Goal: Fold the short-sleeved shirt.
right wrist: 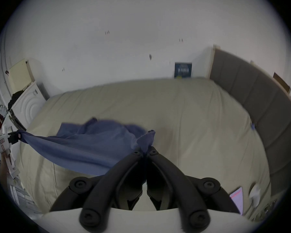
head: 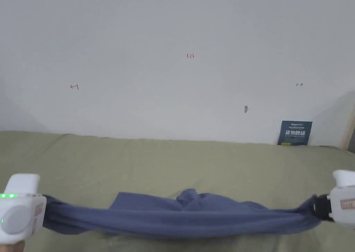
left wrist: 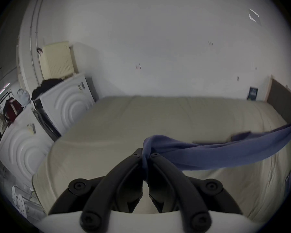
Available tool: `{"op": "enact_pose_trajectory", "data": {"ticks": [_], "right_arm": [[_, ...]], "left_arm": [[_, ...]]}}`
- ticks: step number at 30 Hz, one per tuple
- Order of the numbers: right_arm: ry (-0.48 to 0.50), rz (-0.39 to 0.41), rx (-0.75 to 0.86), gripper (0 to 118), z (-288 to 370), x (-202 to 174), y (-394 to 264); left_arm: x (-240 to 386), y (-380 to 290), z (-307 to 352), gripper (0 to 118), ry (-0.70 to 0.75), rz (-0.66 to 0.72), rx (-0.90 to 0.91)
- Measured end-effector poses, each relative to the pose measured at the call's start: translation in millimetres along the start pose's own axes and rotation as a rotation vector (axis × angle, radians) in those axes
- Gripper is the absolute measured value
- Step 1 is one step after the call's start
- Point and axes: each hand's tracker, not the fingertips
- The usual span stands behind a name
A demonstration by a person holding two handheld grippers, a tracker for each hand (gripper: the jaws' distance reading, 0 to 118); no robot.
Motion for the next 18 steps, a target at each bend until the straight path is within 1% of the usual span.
{"op": "enact_pose_trajectory", "data": {"ticks": [1, 2, 3, 4, 5, 6, 7, 8, 11, 12, 14, 18], "right_arm": [[-0.022, -0.005, -0.041, 3, 4, 2, -24], [-0.008, -0.005, -0.072, 3, 11, 4, -44], [0.005, -0.019, -0.065, 3, 18, 8, -66], [-0.008, -0.040, -0.091, 3, 23, 10, -86], [0.022, -0.075, -0.111, 3, 28, 13, -105], [0.020, -0.109, -0.121, 3, 37, 15, -125], [0.027, -0.104, -0.149, 3, 43, 17, -143], [0.024, -0.102, -0.138, 3, 48, 19, -152], [0.017, -0.153, -0.159, 3, 61, 27, -186], [0.015, -0.152, -0.176, 3, 64, 30, -196], [0.012, -0.182, -0.191, 3, 73, 36, -214], [0.022, -0.206, -0.213, 3, 82, 46, -241]], "left_arm": [[-1, -21, 6, 2, 0.000, 0.015, 0.004], [-2, -38, 10, 2, -0.009, 0.002, -0.027], [-4, -56, 16, 2, -0.016, -0.012, -0.040], [-6, -72, 23, 2, -0.012, 0.000, -0.044], [-8, -88, 29, 2, -0.032, 0.009, -0.066], [-11, -102, 36, 2, -0.044, 0.024, -0.078], [-15, -116, 43, 2, -0.053, 0.031, -0.090], [-17, -125, 47, 2, -0.048, 0.037, -0.094], [-25, -155, 73, 2, -0.039, 0.046, -0.119], [-30, -164, 79, 2, -0.051, 0.056, -0.140], [-43, -183, 80, 2, -0.069, 0.090, -0.164], [-49, -209, 100, 2, -0.096, 0.078, -0.203]]}}
